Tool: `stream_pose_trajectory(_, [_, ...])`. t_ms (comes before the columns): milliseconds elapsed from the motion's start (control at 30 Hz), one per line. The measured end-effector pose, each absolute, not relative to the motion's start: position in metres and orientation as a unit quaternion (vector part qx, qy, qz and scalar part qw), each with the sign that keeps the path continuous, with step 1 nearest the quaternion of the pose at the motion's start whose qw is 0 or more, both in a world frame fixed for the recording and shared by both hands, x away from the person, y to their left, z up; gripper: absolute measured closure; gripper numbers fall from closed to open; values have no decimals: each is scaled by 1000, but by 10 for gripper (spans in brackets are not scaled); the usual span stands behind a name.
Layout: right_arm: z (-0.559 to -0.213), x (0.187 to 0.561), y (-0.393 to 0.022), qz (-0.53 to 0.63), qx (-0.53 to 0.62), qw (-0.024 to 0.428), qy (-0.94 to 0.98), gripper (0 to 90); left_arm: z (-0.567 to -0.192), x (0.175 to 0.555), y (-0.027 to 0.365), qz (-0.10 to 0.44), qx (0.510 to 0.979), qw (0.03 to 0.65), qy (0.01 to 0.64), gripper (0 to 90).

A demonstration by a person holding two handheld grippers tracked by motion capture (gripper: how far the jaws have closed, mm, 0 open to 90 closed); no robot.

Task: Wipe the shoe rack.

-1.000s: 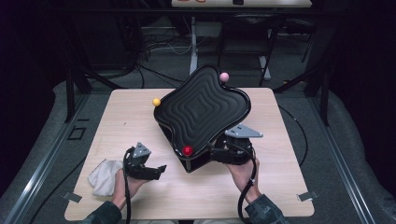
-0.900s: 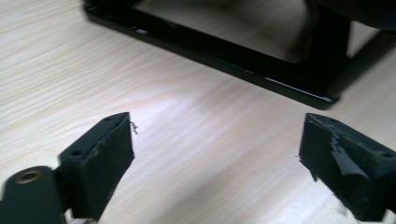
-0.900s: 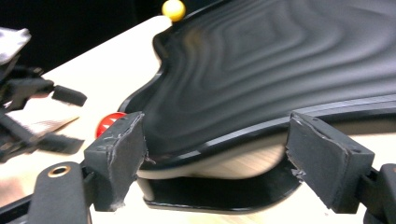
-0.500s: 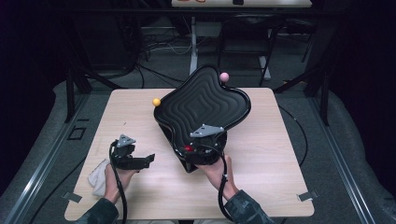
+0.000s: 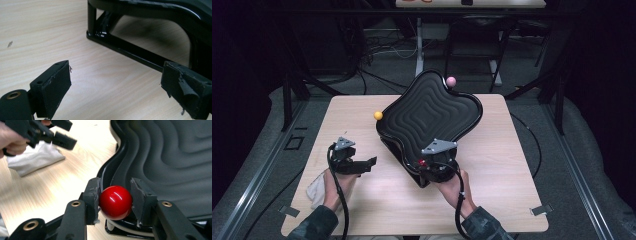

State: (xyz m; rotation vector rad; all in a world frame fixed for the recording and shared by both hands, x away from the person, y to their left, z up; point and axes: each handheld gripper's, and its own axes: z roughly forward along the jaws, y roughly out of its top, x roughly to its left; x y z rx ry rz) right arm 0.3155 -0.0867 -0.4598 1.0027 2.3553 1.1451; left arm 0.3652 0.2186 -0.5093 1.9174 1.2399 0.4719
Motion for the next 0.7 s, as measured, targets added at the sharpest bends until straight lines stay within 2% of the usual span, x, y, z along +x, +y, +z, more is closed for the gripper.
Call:
stream_pose_trajectory(200, [-462, 308, -116, 405, 365, 172, 820, 592, -495, 383, 206, 198, 756, 393, 484, 95])
stream_pose_trajectory(367, [-463, 306, -135, 410, 376, 166, 814, 589, -482, 399, 194, 217, 753, 400, 477, 159])
stream_pose_trajectory(467, [-464, 307, -143, 420, 376, 155, 811, 586, -476, 408, 185, 230, 755, 399, 467, 246])
stream_pose_trajectory(500, [-463, 306, -144, 405, 385, 168, 812, 586, -475, 409, 183, 234, 755, 399, 465, 270])
stream_pose_trajectory(700, [-466, 309, -149, 406, 394, 170, 807, 585, -478, 422, 171, 257, 760, 380, 460, 487])
